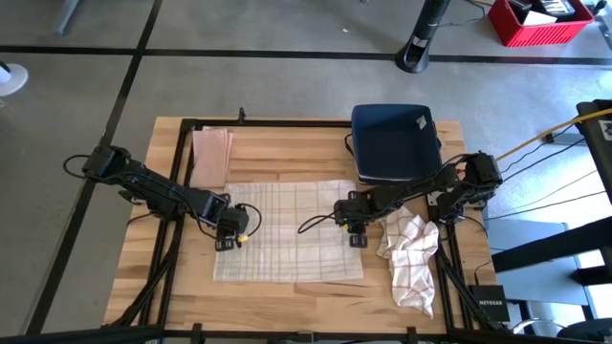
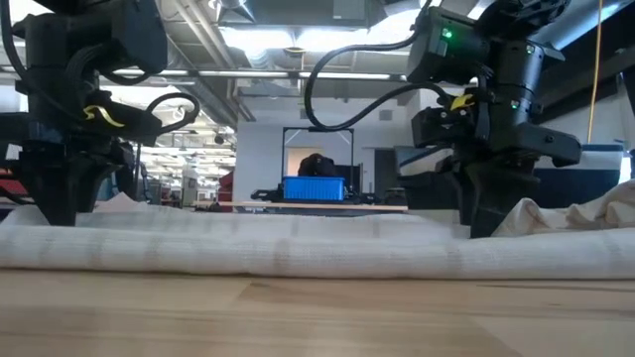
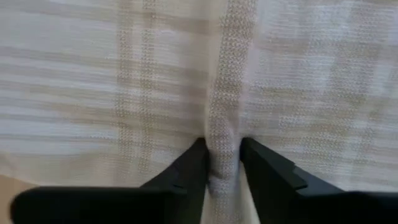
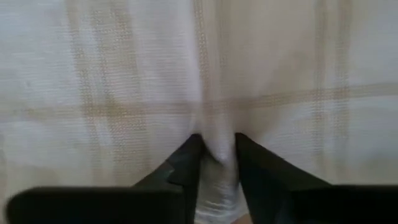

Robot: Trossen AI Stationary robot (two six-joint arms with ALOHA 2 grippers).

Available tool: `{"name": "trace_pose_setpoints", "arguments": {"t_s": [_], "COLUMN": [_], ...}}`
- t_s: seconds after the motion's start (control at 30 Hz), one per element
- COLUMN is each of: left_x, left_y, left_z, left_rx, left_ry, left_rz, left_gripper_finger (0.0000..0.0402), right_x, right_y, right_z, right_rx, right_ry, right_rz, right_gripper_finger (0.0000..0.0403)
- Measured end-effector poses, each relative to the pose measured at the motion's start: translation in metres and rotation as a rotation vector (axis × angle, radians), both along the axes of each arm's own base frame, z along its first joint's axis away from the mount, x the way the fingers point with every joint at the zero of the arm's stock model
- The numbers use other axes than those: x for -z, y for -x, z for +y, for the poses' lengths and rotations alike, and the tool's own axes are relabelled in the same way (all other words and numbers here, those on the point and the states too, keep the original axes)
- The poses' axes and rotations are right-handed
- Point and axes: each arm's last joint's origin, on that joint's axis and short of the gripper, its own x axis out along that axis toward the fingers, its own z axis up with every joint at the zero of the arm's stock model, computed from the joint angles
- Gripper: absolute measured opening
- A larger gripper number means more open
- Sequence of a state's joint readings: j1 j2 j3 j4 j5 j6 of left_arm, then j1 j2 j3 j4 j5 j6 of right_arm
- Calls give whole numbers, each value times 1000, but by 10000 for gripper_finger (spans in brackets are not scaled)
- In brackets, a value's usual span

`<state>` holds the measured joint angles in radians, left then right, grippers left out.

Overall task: Fold towel
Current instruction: Fold the white patterned towel

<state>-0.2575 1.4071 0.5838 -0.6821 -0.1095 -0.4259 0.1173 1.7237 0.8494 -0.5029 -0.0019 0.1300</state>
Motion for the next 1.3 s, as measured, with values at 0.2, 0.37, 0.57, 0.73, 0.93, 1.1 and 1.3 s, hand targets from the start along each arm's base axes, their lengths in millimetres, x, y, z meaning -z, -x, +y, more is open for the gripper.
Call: {"name": "trace_pose_setpoints", "arguments": {"t_s": [0.2,0.37,0.57,0.73,0.93,1.1,1.3], "left_x": [0,0,0,0,-15,-45,-80], "left_y": [1,0,-2,-2,-1,2,12], "left_z": [0,0,0,-3,-18,-26,-25], "left_rx": [3,-6,36,6,-12,-14,-45], "left_ry": [-12,-12,-22,-24,36,117,163], "left_rz": [6,0,-27,-33,-45,-123,-222], "left_gripper_finger": [36,6,33,7,4,3,2], "right_x": [0,0,0,0,-17,-45,-80], "right_y": [0,0,-1,-1,4,13,17], "right_z": [0,0,0,0,11,19,23], "right_rx": [-3,-6,-5,-5,-25,-26,-10], "right_ry": [3,12,16,17,8,-31,21], "right_rz": [1,0,-21,-24,-92,-180,-281], "right_gripper_finger": [25,10,46,10,7,5,4]}}
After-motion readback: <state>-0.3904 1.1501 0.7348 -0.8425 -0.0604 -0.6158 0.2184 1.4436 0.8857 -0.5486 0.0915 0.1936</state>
